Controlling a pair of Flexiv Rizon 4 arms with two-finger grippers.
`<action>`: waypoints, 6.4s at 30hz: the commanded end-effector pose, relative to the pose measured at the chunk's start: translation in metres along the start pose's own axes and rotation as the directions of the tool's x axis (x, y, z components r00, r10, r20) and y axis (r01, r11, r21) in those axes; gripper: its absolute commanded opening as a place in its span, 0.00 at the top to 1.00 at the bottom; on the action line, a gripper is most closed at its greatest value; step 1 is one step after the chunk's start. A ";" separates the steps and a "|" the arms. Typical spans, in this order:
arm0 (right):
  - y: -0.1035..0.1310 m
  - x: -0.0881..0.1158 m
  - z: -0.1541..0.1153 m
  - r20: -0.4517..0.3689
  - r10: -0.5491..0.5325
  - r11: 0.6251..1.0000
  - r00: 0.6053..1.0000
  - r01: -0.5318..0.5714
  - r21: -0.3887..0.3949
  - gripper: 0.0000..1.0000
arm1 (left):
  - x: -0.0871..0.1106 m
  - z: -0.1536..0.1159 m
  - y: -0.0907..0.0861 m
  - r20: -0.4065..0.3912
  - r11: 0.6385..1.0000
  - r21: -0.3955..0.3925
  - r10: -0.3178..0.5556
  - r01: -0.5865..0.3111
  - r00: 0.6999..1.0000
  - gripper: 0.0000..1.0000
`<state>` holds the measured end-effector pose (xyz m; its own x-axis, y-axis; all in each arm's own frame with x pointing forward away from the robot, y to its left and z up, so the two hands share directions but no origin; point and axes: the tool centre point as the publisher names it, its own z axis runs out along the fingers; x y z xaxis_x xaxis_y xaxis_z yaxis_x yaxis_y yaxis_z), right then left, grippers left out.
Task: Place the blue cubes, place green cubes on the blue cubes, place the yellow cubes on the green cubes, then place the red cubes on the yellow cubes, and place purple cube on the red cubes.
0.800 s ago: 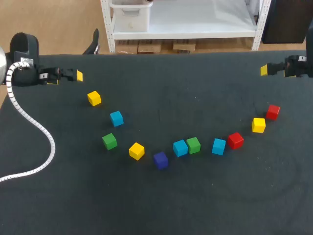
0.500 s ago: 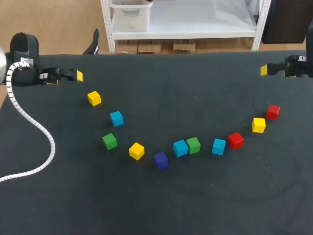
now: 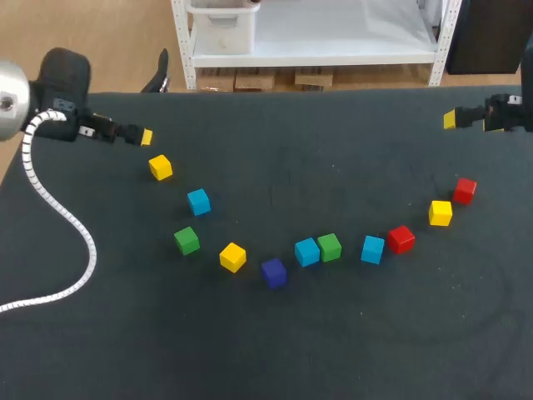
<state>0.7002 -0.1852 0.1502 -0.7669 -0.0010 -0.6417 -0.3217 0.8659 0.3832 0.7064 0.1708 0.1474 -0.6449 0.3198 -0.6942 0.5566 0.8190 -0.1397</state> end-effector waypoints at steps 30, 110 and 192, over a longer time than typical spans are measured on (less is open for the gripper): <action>0.000 0.000 0.000 0.001 0.000 1.000 1.000 0.000 0.002 0.00 | 0.000 0.005 0.007 -0.057 0.761 0.276 0.623 -0.587 0.780 0.00; 0.032 -0.017 -0.010 -0.193 -0.964 0.263 0.183 0.762 -0.592 0.00 | 0.027 0.005 0.004 0.093 0.361 0.470 0.887 -0.805 0.452 0.00; 0.178 0.178 0.146 -0.147 -0.966 -0.033 -0.213 0.667 -0.744 0.00 | 0.027 0.005 0.004 0.093 0.361 0.470 0.887 -0.805 0.452 0.00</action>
<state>0.5842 0.0396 0.0106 0.3927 -0.9096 -0.1360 -0.9145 -0.4019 0.0474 0.6937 0.1798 0.1247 0.2503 0.8268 -0.5038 0.9668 -0.1861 0.1749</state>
